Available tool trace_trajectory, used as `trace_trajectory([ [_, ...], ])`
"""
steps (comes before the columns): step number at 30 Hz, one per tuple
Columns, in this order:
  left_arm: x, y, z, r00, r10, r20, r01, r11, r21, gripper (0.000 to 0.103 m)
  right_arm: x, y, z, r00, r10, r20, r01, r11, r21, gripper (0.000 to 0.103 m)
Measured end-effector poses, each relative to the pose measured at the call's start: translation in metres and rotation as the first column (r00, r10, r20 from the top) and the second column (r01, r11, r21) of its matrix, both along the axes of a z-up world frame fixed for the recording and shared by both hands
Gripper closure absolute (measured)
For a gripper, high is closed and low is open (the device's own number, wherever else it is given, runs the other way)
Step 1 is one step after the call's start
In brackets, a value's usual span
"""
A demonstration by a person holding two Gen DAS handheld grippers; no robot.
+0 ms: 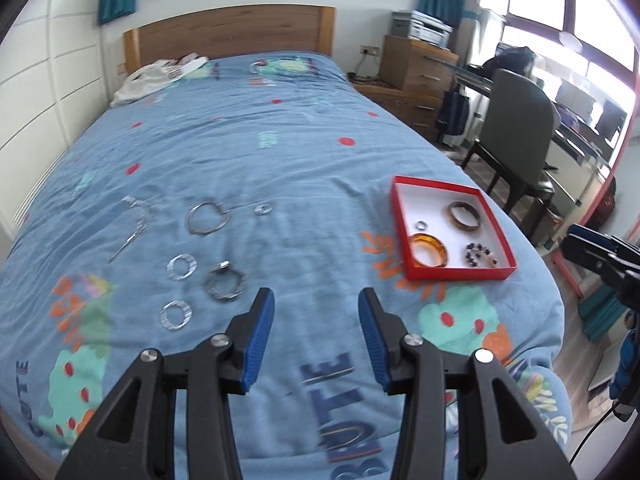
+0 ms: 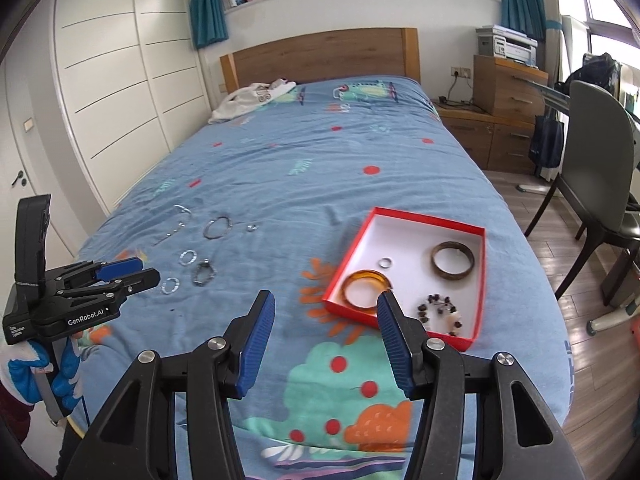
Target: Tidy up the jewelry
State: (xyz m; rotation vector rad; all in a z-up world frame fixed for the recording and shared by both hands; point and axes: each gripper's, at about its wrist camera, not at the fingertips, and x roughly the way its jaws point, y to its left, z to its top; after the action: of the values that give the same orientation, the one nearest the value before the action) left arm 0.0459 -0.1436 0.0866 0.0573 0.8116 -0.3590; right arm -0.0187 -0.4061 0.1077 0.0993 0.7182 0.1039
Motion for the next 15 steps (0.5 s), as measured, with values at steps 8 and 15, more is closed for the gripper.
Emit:
trace_trajectory([
  [8, -0.002, 0.083, -0.016, 0.989, 0.148, -0.002, -0.147, 0.989, 0.026, 0.061, 0.006, 0.034, 0.0, 0.998, 0.055, 0.006, -0.056, 0.998, 0.004, 0.05],
  [15, -0.001, 0.142, -0.038, 0.967, 0.252, -0.041, -0.252, 0.968, 0.009, 0.061, 0.019, 0.061, -0.016, 0.994, 0.105, -0.024, -0.104, 0.994, 0.018, 0.05],
])
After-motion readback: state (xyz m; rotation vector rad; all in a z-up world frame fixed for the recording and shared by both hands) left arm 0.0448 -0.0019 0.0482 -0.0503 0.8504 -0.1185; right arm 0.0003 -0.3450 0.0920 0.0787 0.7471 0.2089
